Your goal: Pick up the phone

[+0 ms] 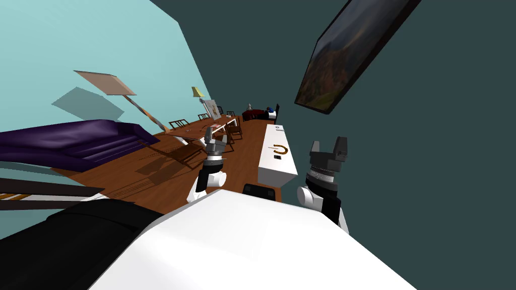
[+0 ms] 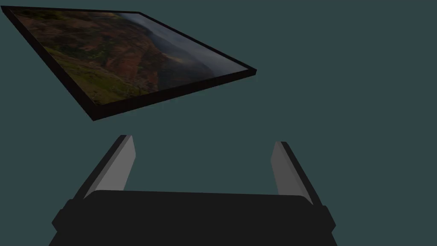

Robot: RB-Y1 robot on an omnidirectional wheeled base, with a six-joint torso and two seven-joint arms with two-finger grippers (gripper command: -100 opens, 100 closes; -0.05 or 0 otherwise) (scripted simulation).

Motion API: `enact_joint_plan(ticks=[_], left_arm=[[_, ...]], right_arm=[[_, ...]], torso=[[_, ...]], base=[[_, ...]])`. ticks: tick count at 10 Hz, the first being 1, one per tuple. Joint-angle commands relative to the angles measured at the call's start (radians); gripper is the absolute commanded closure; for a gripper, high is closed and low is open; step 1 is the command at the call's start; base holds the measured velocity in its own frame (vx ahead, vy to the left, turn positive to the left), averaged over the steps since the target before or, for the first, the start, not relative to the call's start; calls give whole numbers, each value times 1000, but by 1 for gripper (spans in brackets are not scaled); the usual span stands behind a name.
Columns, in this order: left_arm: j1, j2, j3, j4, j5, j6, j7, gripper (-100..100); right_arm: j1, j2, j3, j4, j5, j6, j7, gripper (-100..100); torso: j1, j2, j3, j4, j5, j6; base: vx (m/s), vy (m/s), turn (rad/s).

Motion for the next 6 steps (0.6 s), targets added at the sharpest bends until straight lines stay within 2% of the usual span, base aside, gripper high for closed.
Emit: enact_joint_plan(ticks=[1,4,6], left_arm=[[0,0,0,0,0,0,0,0],[0,0,0,0,0,0,0,0],[0,0,0,0,0,0,0,0]], right_arm=[[-8,-43,-7,19,10,-10,21,-100],[-27,-119,-19,67,35,-32,71,-100],[-44,-179,-25,114,61,-52,120,-100]], torso=[[0,0,0,0,0,0],[7,-1,-1,0,1,0],[9,-1,-1,0,2,0]], base=[[5,38,47],[15,104,58],[12,155,77]])
